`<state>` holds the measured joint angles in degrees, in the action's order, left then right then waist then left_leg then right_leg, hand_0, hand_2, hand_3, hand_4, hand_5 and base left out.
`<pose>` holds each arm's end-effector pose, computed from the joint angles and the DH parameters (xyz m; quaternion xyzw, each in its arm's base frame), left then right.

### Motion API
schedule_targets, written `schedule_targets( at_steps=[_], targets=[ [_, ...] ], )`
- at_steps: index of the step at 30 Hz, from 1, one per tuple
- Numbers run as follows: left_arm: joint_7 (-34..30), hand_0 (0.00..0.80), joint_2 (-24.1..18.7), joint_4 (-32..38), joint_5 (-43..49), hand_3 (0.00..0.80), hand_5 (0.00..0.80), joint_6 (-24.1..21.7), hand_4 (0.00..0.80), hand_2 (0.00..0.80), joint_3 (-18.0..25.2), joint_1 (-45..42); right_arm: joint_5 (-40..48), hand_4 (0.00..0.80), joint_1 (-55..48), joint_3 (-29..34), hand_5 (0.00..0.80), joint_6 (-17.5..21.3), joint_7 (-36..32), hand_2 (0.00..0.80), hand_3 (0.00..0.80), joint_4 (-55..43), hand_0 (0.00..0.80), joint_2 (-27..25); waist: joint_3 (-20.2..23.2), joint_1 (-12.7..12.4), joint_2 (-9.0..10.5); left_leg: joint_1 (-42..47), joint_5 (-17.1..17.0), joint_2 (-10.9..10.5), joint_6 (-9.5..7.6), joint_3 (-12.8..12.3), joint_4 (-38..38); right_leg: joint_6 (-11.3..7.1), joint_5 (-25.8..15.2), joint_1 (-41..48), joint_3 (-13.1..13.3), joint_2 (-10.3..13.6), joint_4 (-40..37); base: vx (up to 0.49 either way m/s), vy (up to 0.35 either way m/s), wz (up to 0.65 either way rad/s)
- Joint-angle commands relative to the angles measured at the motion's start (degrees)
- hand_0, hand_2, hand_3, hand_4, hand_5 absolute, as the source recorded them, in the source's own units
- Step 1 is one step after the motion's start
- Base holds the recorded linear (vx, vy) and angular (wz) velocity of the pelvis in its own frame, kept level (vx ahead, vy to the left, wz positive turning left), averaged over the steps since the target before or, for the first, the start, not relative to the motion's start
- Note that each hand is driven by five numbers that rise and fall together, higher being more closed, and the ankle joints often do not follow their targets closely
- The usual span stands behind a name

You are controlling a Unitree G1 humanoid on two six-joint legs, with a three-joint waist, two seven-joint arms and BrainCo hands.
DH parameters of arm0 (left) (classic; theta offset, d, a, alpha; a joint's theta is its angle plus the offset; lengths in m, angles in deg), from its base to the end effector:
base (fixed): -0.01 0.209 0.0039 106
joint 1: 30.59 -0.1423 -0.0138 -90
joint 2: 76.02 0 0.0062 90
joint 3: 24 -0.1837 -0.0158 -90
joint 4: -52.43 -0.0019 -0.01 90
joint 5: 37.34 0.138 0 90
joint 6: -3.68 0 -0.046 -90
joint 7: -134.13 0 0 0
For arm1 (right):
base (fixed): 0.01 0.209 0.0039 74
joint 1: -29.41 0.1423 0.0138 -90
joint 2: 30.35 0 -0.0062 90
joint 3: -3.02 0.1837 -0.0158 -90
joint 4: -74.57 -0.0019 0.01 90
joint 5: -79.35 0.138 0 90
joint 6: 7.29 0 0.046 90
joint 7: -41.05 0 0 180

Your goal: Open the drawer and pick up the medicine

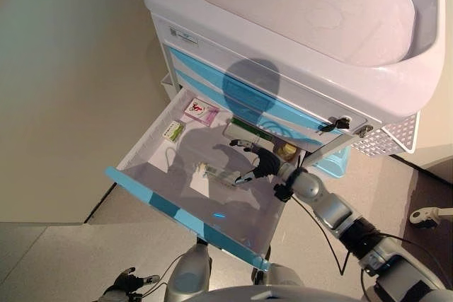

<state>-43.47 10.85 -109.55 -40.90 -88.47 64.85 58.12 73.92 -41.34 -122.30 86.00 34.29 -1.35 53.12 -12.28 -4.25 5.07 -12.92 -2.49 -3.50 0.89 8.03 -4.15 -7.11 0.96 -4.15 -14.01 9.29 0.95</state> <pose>0.0604 0.2659 -0.1053 0.1288 0.5691 0.1235 0.8027 0.2386 -0.1167 0.0416 -0.3062 -0.0083 0.3378 0.8900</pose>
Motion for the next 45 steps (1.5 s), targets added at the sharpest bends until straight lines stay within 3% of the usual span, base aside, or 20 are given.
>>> schedule_targets(
  at_steps=[1,9,13,24,26,27,28,30,31,45],
  targets=[
    [1.67,0.0,0.07,-0.8,-2.18,0.0,0.0,0.07,0.0,0.0,-1.49,0.18,-2.72,0.0,1.66,-1.97,0.0,1.78,2.06,0.0,0.0,-1.5,0.0,2.43,1.11,-1.3,0.74,-0.35,2.15,-1.77,-1.26,-0.83,-1.05,-0.45,-0.44,-6.13,0.91,1.55,8.39,0.005,0.013,0.09],
    [2.7,0.0,1.46,-1.26,-2.38,0.0,0.0,0.34,0.0,0.0,-2.8,0.85,-13.56,0.0,3.7,-5.12,0.0,0.52,4.89,0.0,0.0,5.94,0.0,5.73,0.92,-1.39,0.91,-0.18,2.27,-1.93,-1.3,-0.46,-0.74,-0.4,-0.13,-6.23,0.88,1.5,8.55,0.001,0.001,0.01],
    [2.92,0.0,1.48,-1.09,-2.57,0.0,0.0,0.47,0.0,0.0,-2.93,1.01,-14.42,0.0,4.32,-5.57,0.0,0.04,4.91,0.0,0.0,6.36,0.0,6.58,0.84,-1.44,0.96,-0.27,2.23,-1.92,-1.28,-0.38,-0.78,-0.41,-0.17,-6.28,0.75,1.56,8.56,0.0,-0.002,0.01],
    [3.61,0.0,2.13,0.29,-4.32,0.0,0.0,-0.13,0.0,0.0,-6.69,2.08,-19.07,0.0,8.46,-9.27,0.0,-1.8,8.95,0.0,0.0,19.8,0.0,12.99,0.23,-2.41,0.89,-0.9,2.05,-2.09,-1.26,0.31,-0.71,-0.42,-0.53,-6.67,0.63,1.61,8.38,-0.002,-0.002,0.06],
    [3.64,0.0,2.1,0.35,-4.44,0.0,0.0,-0.14,0.0,0.0,-6.87,2.2,-19.27,0.11,8.76,-9.43,0.11,-1.89,9.14,0.11,0.11,20.37,0.11,13.23,0.19,-2.44,0.91,-0.99,2.04,-2.11,-1.25,0.35,-0.75,-0.41,-0.53,-6.73,0.6,1.66,8.43,0.0,0.0,0.0],
    [3.72,0.0,2.04,0.54,-4.61,0.0,0.0,-0.21,0.0,0.0,-7.49,2.67,-19.53,0.242,9.45,-9.78,0.242,-2.19,9.42,0.242,0.242,21.16,0.242,13.77,0.06,-2.45,0.88,-1.11,1.98,-2.19,-1.27,0.45,-0.69,-0.4,-0.54,-6.81,0.62,1.73,8.5,0.0,0.0,0.0],
    [3.8,0.0,2.02,0.61,-4.68,0.0,0.0,-0.17,0.0,0.0,-7.74,2.88,-19.82,0.474,9.79,-9.91,0.474,-2.35,9.68,0.474,0.474,21.33,0.474,13.86,0.03,-2.43,0.83,-1.13,1.93,-2.24,-1.27,0.52,-0.63,-0.39,-0.53,-6.88,0.6,1.74,8.52,0.0,0.0,0.0],
    [3.92,0.0,1.96,1.0,-4.93,0.0,0.0,-0.31,0.0,0.0,-8.12,3.28,-20.68,0.722,10.47,-10.18,0.722,-2.49,10.13,0.722,0.722,21.95,0.722,14.09,-0.06,-2.37,0.72,-1.25,1.89,-2.35,-1.28,0.57,-0.59,-0.36,-0.59,-7.11,0.66,1.77,8.61,0.0,0.0,0.0],
    [4.01,0.0,1.91,1.15,-5.11,0.0,0.0,-0.43,0.0,0.0,-8.26,3.45,-20.84,0.8,10.72,-10.23,0.8,-2.42,10.46,0.8,0.8,22.13,0.8,14.12,-0.13,-2.34,0.74,-1.39,1.9,-2.41,-1.29,0.62,-0.63,-0.39,-0.61,-7.18,0.66,1.78,8.63,0.0,0.0,0.0],
    [5.33,0.0,2.69,0.67,-5.89,0.0,0.0,-0.75,0.0,0.0,-9.08,4.65,-22.51,0.8,12.73,-12.27,0.8,-2.04,11.78,0.8,0.8,22.24,0.8,15.24,-0.57,-1.48,0.67,-1.69,1.74,-2.44,-1.6,-0.25,0.23,-0.72,-1.62,-8.22,1.93,1.79,8.1,-0.002,0.006,0.01]
  ],
)
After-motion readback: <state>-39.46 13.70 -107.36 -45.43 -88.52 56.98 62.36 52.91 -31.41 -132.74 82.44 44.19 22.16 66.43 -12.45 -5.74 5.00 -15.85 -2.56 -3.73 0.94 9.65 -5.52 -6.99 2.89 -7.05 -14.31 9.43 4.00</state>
